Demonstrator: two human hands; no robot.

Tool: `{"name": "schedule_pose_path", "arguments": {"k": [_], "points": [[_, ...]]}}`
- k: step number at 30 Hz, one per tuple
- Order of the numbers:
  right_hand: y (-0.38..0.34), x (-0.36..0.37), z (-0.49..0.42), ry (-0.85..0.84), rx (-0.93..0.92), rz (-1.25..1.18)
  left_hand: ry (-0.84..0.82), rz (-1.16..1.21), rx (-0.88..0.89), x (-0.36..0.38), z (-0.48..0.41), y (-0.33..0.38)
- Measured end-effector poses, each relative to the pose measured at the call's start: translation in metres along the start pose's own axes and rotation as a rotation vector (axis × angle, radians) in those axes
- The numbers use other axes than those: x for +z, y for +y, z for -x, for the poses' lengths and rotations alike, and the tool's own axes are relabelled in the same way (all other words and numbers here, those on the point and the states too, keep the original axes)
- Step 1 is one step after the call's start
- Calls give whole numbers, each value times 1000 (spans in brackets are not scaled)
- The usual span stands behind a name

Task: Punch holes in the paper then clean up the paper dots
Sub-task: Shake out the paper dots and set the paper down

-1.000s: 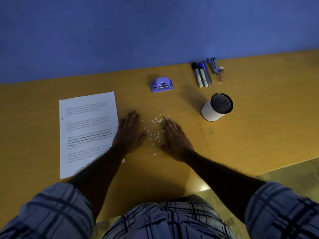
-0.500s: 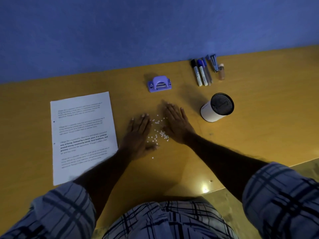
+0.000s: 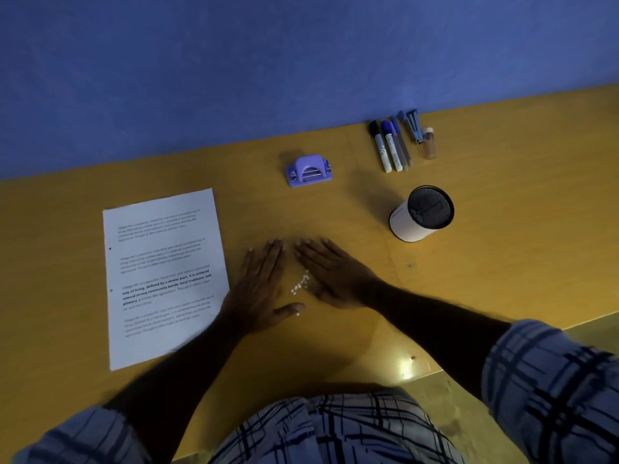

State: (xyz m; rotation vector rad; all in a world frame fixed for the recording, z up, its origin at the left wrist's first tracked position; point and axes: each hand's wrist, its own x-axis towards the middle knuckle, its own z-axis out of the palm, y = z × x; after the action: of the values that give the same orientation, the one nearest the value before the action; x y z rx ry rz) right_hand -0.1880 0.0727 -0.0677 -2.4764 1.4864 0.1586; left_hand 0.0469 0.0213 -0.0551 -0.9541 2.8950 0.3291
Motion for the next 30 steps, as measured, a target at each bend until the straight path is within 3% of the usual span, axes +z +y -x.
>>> {"name": "schedule_pose_path", "arguments": {"k": [3,8,16,21,23,27,30], "points": [[13,-8,-1,-14,-43,-26,-7,-18,-65,-3,-5,-16],[28,-19,-24,-7,122,18,-22,-47,-93,-3,-16,-34],[-1,1,0,0,-80,77,-48,-119,39,10,-4,-21],[-9,7,15,9,-93,60,-44,-125,108,9,5,-11],[-9,9,21,25,-26,28,-25,-120,113,9,8,-8],[-5,8,34,75,292,-58,-30,-98,50,7,5,1],[-4,9,43,85,386,-91,-54,-99,61,8,-1,11]]}}
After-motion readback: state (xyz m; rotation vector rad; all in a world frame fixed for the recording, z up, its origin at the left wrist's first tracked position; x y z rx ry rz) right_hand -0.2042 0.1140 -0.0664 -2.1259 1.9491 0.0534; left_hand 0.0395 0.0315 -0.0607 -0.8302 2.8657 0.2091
